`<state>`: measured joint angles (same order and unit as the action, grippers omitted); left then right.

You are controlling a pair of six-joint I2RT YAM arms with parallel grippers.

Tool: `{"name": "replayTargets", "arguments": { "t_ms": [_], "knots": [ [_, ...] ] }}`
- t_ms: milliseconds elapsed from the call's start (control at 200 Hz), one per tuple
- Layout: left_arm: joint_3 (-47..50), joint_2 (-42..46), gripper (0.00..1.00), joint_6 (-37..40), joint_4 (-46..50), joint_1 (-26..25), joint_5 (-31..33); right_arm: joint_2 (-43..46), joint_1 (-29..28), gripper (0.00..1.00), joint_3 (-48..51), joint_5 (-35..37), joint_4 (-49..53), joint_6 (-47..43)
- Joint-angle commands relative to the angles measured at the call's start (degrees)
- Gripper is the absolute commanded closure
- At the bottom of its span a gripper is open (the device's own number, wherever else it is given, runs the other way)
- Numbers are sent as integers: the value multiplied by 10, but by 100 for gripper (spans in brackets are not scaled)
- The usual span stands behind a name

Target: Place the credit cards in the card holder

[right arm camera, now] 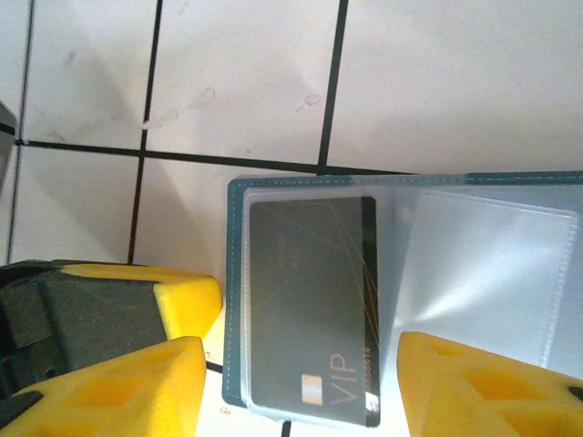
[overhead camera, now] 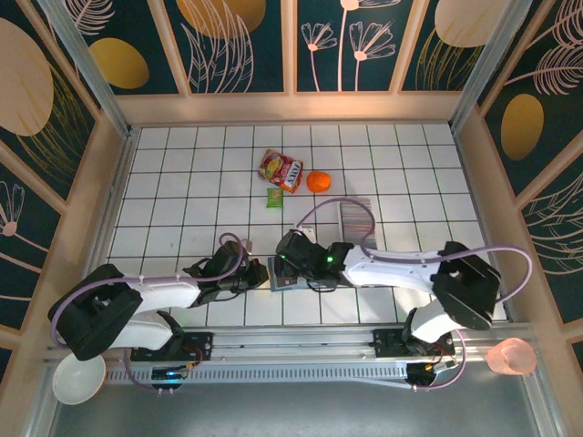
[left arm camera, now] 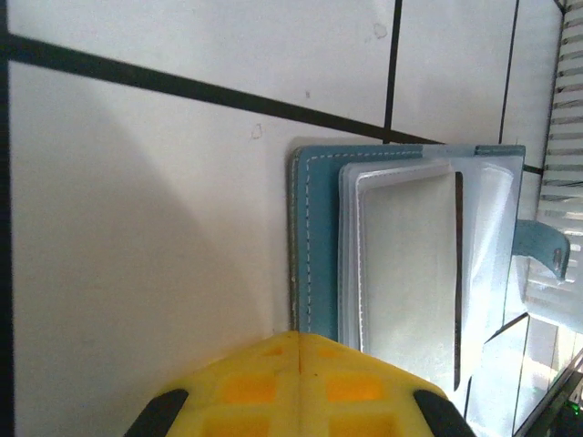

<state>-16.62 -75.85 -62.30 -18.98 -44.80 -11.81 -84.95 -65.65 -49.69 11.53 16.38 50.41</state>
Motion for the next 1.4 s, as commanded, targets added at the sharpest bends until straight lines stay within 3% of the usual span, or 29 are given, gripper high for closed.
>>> {"name": "replayTargets", "arguments": {
  "t_ms": [0, 225, 410, 571, 861, 1396],
  "knots": [
    [-12, 18, 97, 13, 16, -3, 19, 26, -5, 42, 28, 39, 47, 34],
    [-12, 41, 82, 8, 22, -3, 27, 21, -5, 50, 60, 17, 43, 57],
    [-14, 41, 70, 8, 8, -3, 11, 3, -5, 50, 66, 17, 41, 69],
    [-15, 29, 67, 9, -8, -4, -6, -14, -4, 50, 66, 15, 37, 70],
    [-15, 11, 66, 7, -12, -4, -7, -49, 0, 50, 60, 19, 40, 67],
    [-9, -11, 84, 1, -16, -3, -2, -70, -1, 51, 39, -19, -51, 63]
  ]
}}
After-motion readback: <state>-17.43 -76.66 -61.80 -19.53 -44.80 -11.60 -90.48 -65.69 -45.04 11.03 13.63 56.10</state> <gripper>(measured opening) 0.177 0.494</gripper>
